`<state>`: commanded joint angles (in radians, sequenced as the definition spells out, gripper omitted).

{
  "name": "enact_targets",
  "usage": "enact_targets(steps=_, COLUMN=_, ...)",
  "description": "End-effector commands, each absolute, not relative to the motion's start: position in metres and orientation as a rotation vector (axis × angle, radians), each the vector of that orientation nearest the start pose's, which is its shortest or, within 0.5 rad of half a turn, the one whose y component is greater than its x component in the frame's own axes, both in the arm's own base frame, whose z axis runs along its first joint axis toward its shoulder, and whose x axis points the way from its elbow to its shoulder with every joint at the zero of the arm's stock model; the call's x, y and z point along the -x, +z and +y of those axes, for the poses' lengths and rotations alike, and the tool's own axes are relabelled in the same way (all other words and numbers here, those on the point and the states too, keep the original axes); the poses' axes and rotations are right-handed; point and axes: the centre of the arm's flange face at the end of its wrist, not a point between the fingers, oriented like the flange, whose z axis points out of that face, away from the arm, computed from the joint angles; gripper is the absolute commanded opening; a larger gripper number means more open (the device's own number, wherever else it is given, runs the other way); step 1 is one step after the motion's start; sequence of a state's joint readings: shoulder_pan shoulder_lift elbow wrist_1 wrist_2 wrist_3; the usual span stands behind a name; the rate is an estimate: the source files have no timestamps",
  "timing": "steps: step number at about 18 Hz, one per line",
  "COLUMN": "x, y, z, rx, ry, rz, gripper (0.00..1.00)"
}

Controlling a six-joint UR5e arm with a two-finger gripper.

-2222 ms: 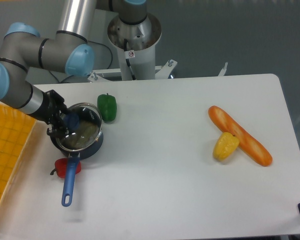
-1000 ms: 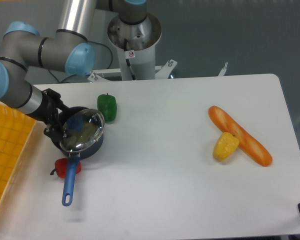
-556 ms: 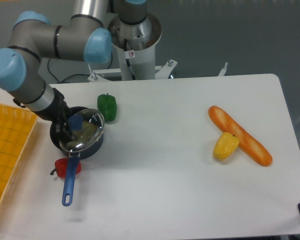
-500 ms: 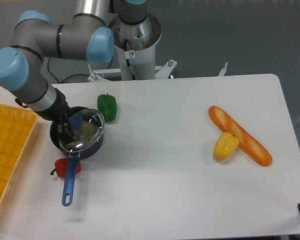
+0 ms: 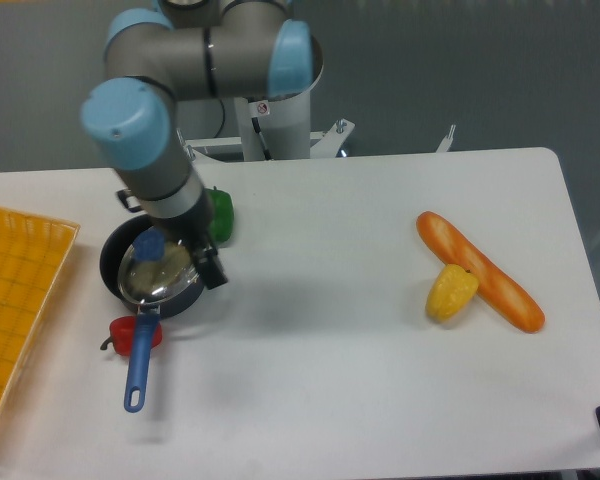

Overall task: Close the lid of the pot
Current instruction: 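Release the lid knob and raise the gripper away from the pot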

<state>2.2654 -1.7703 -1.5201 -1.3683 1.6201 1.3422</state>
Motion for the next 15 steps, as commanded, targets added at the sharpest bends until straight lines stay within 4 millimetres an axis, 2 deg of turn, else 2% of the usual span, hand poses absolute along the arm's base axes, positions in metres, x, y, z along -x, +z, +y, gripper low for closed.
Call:
enact_targets(steps=3, x=0.29, y=0.44, z=0.502, rx=2.974, ry=0.104, rz=0.905, gripper=1.0)
enact_targets(steps=8, x=0.302, y=0.449, z=0.479, rx=2.977, ry=0.079, rz=0.928, gripper=1.0)
enact_targets(steps=10, x=0.306, y=0.453, z=0.473, rx=2.949, ry=0.076, rz=0.992, gripper=1.0)
enact_targets(steps=12, x=0.313, y=0.457, z=0.464, rx=2.928, ry=0.054, rz=0.954, gripper=1.0)
enact_targets(steps=15, x=0.314, y=0.46, z=0.459, rx=2.911, ry=0.041, rz=0.933, gripper=1.0)
